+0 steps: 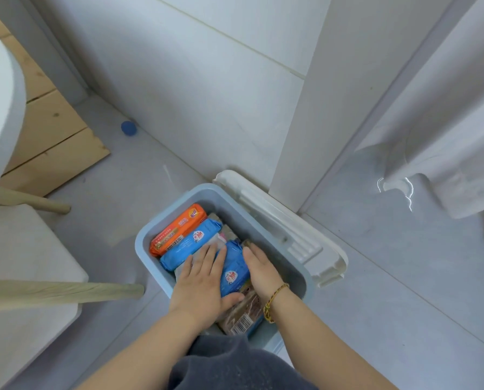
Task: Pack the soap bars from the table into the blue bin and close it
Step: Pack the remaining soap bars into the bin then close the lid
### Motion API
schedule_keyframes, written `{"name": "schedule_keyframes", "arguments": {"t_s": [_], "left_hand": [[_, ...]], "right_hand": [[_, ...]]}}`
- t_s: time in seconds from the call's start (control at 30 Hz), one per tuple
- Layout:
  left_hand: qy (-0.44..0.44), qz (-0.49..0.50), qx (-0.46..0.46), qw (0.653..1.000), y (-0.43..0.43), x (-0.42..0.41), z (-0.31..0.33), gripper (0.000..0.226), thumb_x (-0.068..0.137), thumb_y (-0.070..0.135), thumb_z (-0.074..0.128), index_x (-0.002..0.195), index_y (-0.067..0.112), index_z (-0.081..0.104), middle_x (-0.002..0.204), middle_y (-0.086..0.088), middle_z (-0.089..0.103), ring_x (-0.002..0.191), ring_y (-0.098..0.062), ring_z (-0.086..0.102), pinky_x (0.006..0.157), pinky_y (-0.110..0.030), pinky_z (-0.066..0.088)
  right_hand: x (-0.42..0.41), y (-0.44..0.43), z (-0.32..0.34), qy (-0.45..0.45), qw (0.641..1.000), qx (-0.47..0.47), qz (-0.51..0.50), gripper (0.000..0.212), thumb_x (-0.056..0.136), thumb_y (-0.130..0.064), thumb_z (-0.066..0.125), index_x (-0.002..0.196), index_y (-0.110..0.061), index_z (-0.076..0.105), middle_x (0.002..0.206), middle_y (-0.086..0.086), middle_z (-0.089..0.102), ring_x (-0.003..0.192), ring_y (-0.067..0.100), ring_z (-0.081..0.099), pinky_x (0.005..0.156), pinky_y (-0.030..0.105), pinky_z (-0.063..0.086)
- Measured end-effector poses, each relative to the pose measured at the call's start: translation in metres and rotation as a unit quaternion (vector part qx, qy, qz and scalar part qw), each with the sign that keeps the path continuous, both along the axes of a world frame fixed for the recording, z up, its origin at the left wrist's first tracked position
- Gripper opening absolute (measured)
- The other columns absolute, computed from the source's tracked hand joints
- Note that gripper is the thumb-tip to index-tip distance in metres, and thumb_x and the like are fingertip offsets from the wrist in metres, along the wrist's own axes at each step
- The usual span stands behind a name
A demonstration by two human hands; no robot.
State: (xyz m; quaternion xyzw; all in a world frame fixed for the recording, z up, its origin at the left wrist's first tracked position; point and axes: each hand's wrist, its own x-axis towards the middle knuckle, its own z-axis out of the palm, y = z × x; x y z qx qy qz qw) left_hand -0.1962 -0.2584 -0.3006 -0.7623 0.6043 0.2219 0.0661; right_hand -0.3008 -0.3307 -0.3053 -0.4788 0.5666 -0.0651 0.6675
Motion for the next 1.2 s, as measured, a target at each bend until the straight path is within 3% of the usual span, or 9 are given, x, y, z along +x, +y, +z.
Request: {"name": "schedule_keyframes", "arguments": {"t_s": [0.17, 0.27, 0.4, 0.5, 0.63, 0.77, 0.83, 0.9, 1.2], "left_hand": [[-0.025, -0.023, 0.032, 0.999, 0.003, 0.0, -0.006, 0.082, 0.081, 0.068, 0.026, 0.123, 0.026, -0.031, 0.152, -0.001, -0.021, 0.139, -0.018, -0.02, 0.113, -0.037, -0.011], [-0.037, -0.031, 0.061, 0.997, 0.001, 0.002, -0.008, 0.082, 0.081, 0.069, 0.024, 0.122, 0.026, -0.031, 0.15, 0.0, -0.023, 0.138, -0.018, -0.021, 0.113, -0.039, -0.012], [-0.038, -0.034, 0.089, 0.995, -0.003, 0.001, -0.005, 0.088, 0.081, 0.068, 0.026, 0.131, 0.021, -0.029, 0.151, -0.002, -0.023, 0.139, -0.019, -0.021, 0.113, -0.04, -0.011], [-0.01, -0.05, 0.095, 0.994, -0.005, 0.008, 0.002, 0.089, 0.082, 0.065, 0.031, 0.139, 0.02, -0.02, 0.153, -0.002, -0.02, 0.14, -0.018, -0.017, 0.114, -0.039, -0.009], [0.029, -0.056, 0.091, 0.994, 0.002, 0.035, 0.031, 0.073, 0.088, 0.05, 0.041, 0.143, 0.024, 0.001, 0.156, 0.003, 0.001, 0.142, -0.017, 0.004, 0.116, -0.035, 0.006], [0.059, 0.017, -0.034, 0.998, 0.017, 0.049, 0.082, 0.048, 0.091, 0.035, 0.044, 0.136, 0.027, 0.031, 0.146, 0.003, 0.036, 0.131, -0.017, 0.035, 0.105, -0.031, 0.032], [0.081, 0.056, -0.095, 0.991, 0.028, 0.05, 0.114, 0.039, 0.091, 0.032, 0.044, 0.131, 0.029, 0.041, 0.137, 0.004, 0.048, 0.121, -0.017, 0.047, 0.097, -0.031, 0.039], [0.097, 0.078, -0.159, 0.979, 0.04, 0.051, 0.149, 0.033, 0.091, 0.03, 0.044, 0.124, 0.029, 0.049, 0.127, 0.005, 0.058, 0.112, -0.016, 0.054, 0.09, -0.029, 0.043], [0.088, 0.155, -0.43, 0.885, 0.146, 0.081, 0.283, 0.018, 0.086, 0.021, 0.055, 0.099, 0.023, 0.067, 0.093, 0.007, 0.071, 0.087, -0.004, 0.053, 0.073, -0.012, 0.038]], "right_hand": [[0.003, 0.018, -0.011, -0.009, 0.999, -0.019, 0.025, 0.055, 0.095, -0.013, 0.036, 0.144, -0.016, 0.013, 0.146, 0.01, 0.034, 0.124, 0.019, 0.044, 0.099, 0.024, 0.041], [0.004, 0.016, -0.013, -0.012, 0.998, -0.032, 0.05, 0.051, 0.095, -0.01, 0.035, 0.143, -0.017, 0.019, 0.142, 0.009, 0.041, 0.111, 0.009, 0.046, 0.082, 0.011, 0.043], [0.003, 0.012, -0.01, 0.002, 0.995, -0.045, 0.093, 0.046, 0.095, -0.013, 0.035, 0.14, -0.02, 0.026, 0.133, 0.007, 0.049, 0.112, 0.019, 0.053, 0.09, 0.021, 0.048], [0.0, 0.003, 0.001, -0.007, 0.994, -0.037, 0.102, 0.039, 0.096, -0.022, 0.038, 0.135, -0.016, 0.037, 0.11, -0.001, 0.053, 0.085, 0.004, 0.054, 0.065, 0.0, 0.045], [-0.001, -0.007, 0.013, 0.024, 0.995, -0.058, 0.082, 0.04, 0.096, -0.028, 0.037, 0.132, -0.011, 0.044, 0.126, 0.01, 0.053, 0.099, 0.013, 0.052, 0.085, 0.018, 0.037], [0.004, -0.006, 0.038, -0.001, 0.989, -0.133, 0.06, 0.024, 0.091, -0.017, 0.049, 0.112, -0.011, 0.059, 0.098, -0.001, 0.059, 0.075, 0.003, 0.053, 0.052, 0.001, 0.042], [0.008, -0.004, 0.063, -0.019, 0.985, -0.166, 0.045, 0.013, 0.087, -0.011, 0.054, 0.083, -0.018, 0.065, 0.079, -0.006, 0.061, 0.068, 0.001, 0.053, 0.047, 0.002, 0.043], [0.014, -0.004, 0.091, -0.036, 0.978, -0.2, 0.041, 0.027, 0.085, -0.004, 0.055, 0.066, -0.021, 0.061, 0.066, -0.004, 0.061, 0.06, 0.005, 0.055, 0.048, 0.007, 0.047], [0.066, 0.033, 0.252, -0.153, 0.918, -0.334, 0.15, 0.03, 0.086, 0.002, 0.052, 0.066, -0.018, 0.062, 0.042, -0.008, 0.065, 0.041, -0.002, 0.058, 0.045, 0.008, 0.049]]}}
